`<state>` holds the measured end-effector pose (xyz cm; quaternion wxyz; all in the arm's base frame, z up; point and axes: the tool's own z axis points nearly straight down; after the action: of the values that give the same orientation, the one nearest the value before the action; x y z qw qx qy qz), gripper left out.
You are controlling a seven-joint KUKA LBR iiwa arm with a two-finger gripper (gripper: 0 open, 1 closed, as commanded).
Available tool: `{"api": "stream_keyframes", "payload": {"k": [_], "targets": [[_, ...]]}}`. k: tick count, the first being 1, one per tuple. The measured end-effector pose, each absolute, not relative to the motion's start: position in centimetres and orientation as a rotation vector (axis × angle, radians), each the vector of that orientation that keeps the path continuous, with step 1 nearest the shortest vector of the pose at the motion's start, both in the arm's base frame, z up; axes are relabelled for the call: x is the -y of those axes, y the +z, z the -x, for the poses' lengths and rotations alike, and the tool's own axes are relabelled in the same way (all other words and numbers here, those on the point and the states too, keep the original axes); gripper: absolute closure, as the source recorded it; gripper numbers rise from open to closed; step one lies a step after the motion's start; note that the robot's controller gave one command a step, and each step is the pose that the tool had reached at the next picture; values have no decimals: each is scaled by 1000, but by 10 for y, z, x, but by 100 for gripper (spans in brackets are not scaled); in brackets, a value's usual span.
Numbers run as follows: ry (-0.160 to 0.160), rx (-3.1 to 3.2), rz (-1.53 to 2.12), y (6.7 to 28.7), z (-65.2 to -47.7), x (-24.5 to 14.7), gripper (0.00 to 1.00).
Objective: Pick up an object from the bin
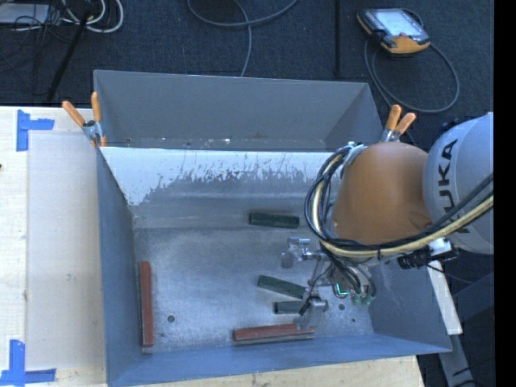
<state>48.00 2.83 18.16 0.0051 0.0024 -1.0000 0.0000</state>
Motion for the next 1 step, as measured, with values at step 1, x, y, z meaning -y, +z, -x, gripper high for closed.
{"api": "stream_keyframes", "payload": {"k": [1], "targets": [[-1,3139,-5,186,-482,-28,0]]}}
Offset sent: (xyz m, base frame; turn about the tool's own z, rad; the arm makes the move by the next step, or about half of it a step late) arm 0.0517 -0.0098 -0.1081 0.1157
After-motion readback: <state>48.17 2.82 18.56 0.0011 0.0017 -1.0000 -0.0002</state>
